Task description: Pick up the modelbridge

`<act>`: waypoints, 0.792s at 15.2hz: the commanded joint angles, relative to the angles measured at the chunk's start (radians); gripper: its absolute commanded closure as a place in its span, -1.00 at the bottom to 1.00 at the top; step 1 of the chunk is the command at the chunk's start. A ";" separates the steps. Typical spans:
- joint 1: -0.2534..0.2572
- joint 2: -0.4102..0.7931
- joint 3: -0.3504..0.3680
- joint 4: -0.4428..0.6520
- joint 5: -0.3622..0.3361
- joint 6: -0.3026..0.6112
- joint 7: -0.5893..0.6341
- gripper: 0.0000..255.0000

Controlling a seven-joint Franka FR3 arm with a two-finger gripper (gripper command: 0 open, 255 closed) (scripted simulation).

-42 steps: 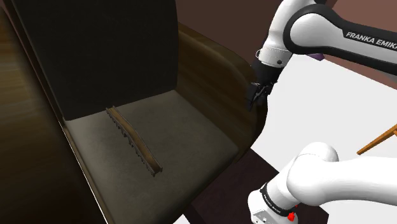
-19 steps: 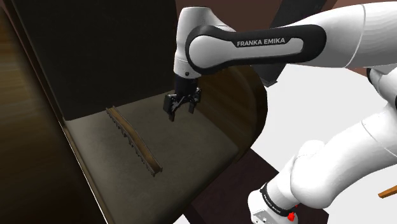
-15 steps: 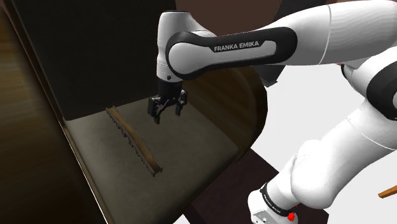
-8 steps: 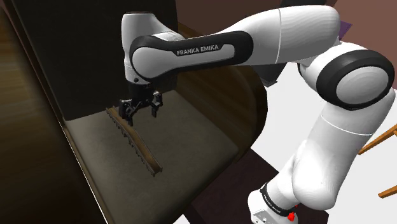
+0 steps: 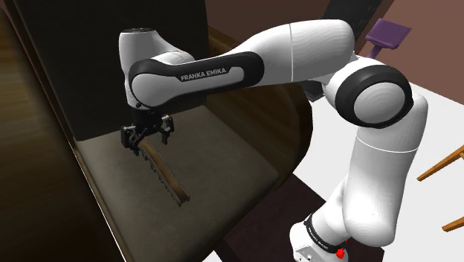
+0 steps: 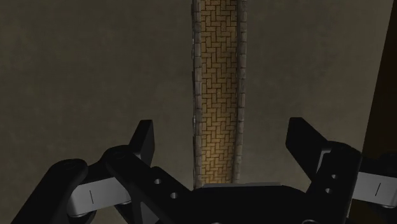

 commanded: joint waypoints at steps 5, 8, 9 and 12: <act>0.003 0.021 -0.003 -0.021 -0.007 0.041 0.003 1.00; 0.003 0.020 -0.003 -0.021 -0.006 0.041 0.003 1.00; 0.003 0.020 -0.003 -0.021 -0.006 0.041 0.002 1.00; 0.003 0.020 -0.003 -0.021 -0.006 0.041 0.002 1.00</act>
